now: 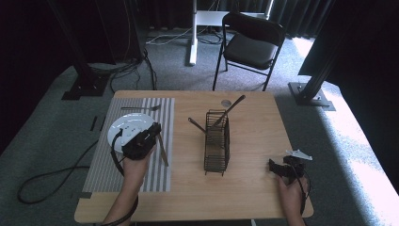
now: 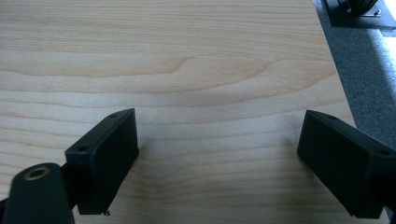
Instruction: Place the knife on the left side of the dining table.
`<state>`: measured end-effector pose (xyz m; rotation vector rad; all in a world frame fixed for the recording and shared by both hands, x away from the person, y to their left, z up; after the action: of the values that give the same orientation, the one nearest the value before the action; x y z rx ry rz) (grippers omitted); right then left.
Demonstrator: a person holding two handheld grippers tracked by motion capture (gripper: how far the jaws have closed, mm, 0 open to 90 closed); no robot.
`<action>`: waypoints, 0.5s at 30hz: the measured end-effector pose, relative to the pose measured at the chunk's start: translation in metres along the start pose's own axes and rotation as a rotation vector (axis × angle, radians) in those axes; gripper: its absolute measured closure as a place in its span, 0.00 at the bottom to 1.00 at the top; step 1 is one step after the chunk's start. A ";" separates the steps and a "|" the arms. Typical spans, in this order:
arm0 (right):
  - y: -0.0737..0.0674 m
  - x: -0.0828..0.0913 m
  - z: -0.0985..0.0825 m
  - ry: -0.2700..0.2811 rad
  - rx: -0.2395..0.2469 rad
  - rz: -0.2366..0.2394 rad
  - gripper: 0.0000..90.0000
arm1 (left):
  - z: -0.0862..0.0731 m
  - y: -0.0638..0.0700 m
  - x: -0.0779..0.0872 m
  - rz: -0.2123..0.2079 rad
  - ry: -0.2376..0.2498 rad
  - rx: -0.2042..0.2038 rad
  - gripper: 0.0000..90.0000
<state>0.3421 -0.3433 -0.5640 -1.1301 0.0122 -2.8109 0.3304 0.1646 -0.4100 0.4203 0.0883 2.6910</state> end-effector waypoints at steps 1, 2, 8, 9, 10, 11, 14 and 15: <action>0.000 0.000 0.000 0.000 0.000 0.000 0.13 | -0.002 0.000 -0.001 0.009 -0.002 0.000 0.93; 0.000 0.000 0.000 0.000 0.000 0.000 0.13 | -0.003 0.000 -0.002 0.012 -0.005 0.005 0.93; 0.000 0.000 0.000 0.000 -0.001 0.000 0.13 | -0.006 -0.006 0.004 0.030 0.008 0.030 0.93; 0.000 0.000 0.000 0.000 -0.001 0.000 0.13 | -0.007 -0.008 0.006 0.037 0.008 0.037 0.92; 0.000 0.000 0.000 0.000 -0.001 0.000 0.13 | -0.008 -0.010 0.008 0.048 0.008 0.044 0.92; 0.000 0.000 0.000 0.000 -0.001 0.000 0.13 | -0.008 -0.012 0.010 0.057 0.007 0.056 0.92; 0.000 0.000 0.000 -0.001 0.000 0.000 0.13 | -0.010 -0.017 0.015 0.073 0.002 0.067 0.91; 0.000 0.000 0.000 0.000 -0.001 0.000 0.13 | -0.010 -0.018 0.017 0.079 0.003 0.068 0.90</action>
<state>0.3420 -0.3432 -0.5640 -1.1308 0.0134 -2.8109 0.3195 0.1882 -0.4174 0.4493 0.1678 2.7723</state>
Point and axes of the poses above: each handheld gripper's, and its own axes: x roughly backward along the jaws, z roughly out of its top, y roughly to its right, the point moved 2 cm from there along -x, roughly forward along the jaws, and after that the axes turned 3 degrees about z, right-handed, at the moved point
